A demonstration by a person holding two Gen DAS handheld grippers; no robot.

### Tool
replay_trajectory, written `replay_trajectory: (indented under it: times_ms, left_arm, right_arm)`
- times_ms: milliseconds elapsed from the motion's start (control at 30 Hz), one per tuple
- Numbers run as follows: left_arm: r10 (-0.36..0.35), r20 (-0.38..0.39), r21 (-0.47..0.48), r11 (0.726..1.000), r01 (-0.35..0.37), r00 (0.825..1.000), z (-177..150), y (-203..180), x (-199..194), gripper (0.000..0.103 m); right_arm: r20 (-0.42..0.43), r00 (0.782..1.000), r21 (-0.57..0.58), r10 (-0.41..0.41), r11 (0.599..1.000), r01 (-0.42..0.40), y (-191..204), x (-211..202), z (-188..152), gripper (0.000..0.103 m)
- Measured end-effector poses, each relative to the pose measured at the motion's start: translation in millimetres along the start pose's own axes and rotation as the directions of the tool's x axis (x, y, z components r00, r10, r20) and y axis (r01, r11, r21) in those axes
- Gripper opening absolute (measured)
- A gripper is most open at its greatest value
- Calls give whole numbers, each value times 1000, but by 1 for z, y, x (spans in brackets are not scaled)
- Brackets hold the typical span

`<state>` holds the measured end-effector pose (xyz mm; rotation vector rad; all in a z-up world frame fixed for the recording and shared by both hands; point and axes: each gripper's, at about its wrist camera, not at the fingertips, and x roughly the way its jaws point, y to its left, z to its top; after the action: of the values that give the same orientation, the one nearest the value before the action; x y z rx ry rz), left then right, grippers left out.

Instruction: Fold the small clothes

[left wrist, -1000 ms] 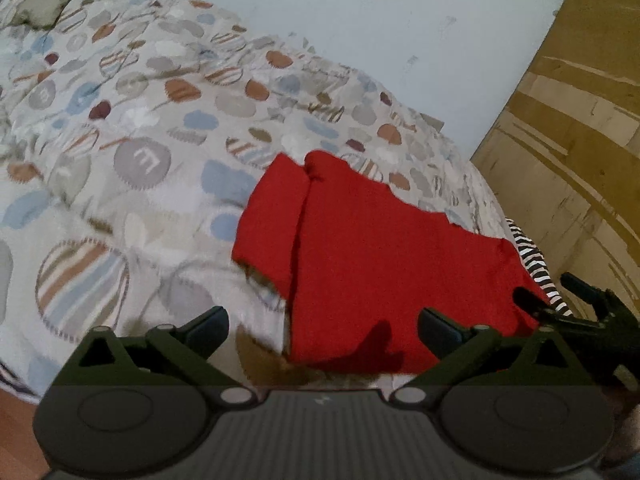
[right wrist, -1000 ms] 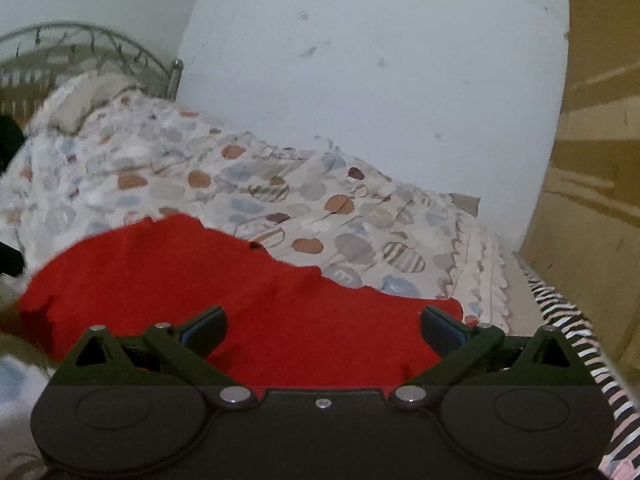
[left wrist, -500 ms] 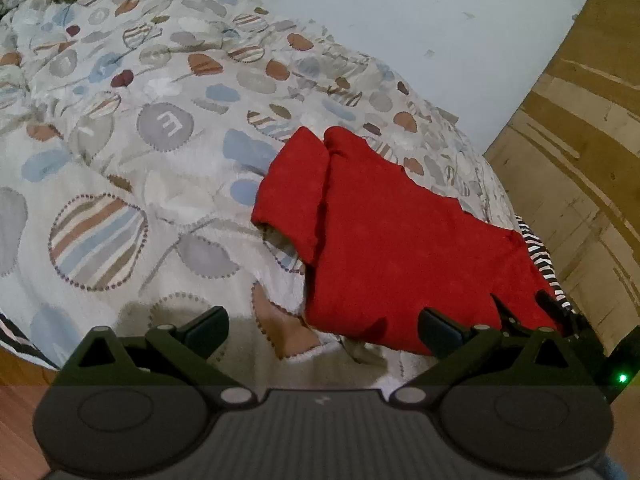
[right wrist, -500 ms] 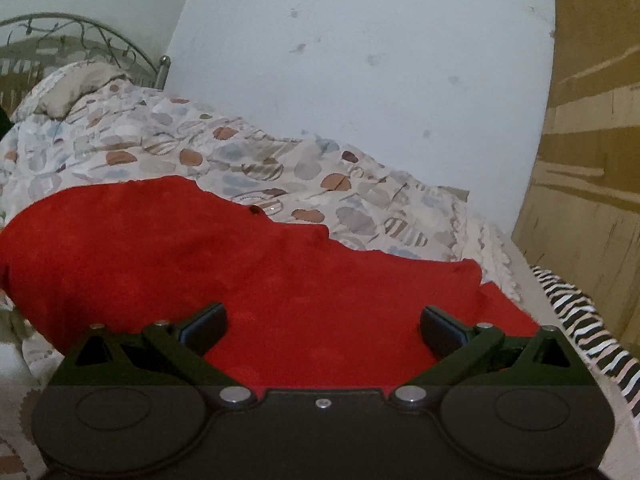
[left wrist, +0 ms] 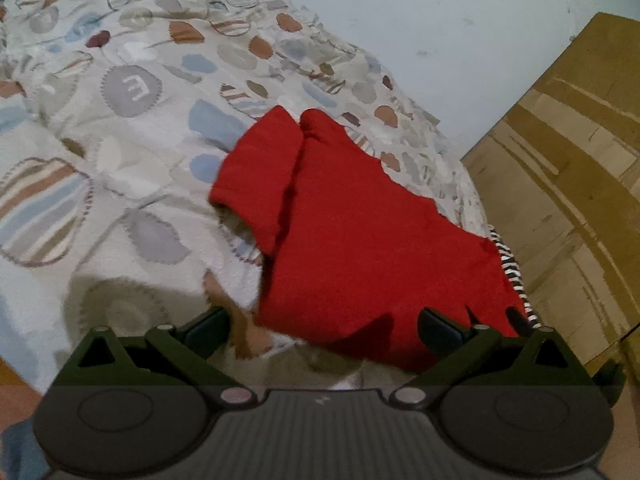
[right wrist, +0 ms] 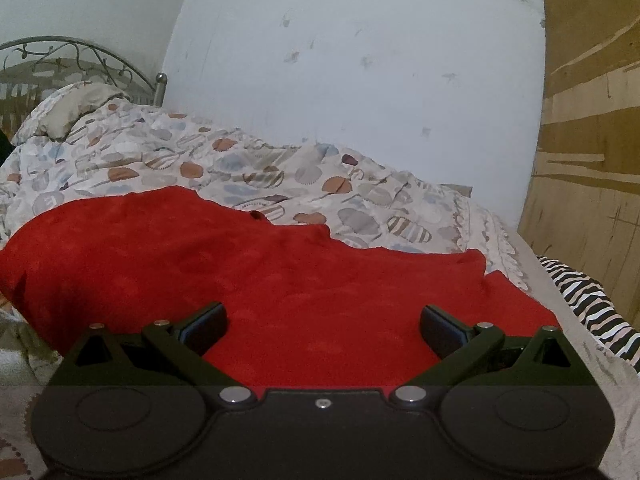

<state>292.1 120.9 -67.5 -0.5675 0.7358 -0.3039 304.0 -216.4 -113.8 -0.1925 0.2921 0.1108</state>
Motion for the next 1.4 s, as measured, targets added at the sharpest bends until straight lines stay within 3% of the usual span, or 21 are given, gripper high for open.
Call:
replay_trajectory:
  times_ms: [67, 233, 433, 633, 1133, 1267, 1400]
  left_arm:
    - [17, 26, 11, 1000, -17, 1000, 5, -1, 6, 102]
    - [120, 137, 133, 981, -138, 983, 20, -7, 26, 102]
    - [106, 136, 87, 989, -118, 985, 28, 14, 56, 103]
    - [65, 257, 145, 984, -105, 964, 1, 22, 57, 102]
    - [43, 251, 139, 987, -80, 967, 2, 28, 57, 102]
    - [41, 249, 139, 987, -78, 968, 2, 29, 57, 102]
    - [42, 248, 139, 987, -79, 968, 2, 29, 57, 102]
  right_arm:
    - [5, 1000, 1, 0, 1000, 0, 0, -1, -1, 103]
    - [8, 1000, 2, -1, 1000, 1, 1, -1, -2, 103]
    - [11, 1000, -1, -5, 1000, 5, 1, -1, -2, 103]
    - [26, 1000, -13, -17, 1000, 18, 3, -4, -1, 103]
    - [68, 996, -35, -52, 998, 54, 6, -12, 3, 103]
    - [113, 987, -24, -114, 993, 117, 1, -23, 7, 103]
    - [104, 979, -99, -175, 978, 185, 2, -20, 1, 103]
